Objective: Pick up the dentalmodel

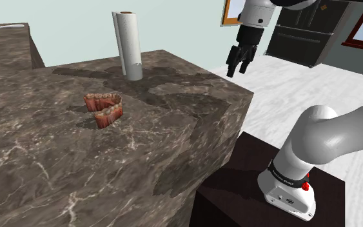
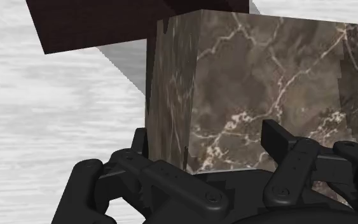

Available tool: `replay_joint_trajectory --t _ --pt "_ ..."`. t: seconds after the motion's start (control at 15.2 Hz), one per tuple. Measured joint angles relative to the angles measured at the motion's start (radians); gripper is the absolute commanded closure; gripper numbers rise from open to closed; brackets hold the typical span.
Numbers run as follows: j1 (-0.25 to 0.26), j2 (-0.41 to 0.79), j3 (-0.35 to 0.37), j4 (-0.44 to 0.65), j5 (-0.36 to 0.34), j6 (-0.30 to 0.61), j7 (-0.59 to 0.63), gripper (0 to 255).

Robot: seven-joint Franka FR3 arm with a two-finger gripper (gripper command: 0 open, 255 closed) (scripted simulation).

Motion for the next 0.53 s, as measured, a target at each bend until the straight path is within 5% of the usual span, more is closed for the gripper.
replay_joint_trajectory --t 0.53 --pt "0.045 0.087 0.118 0.054 0.083 0.057 0.124 0"
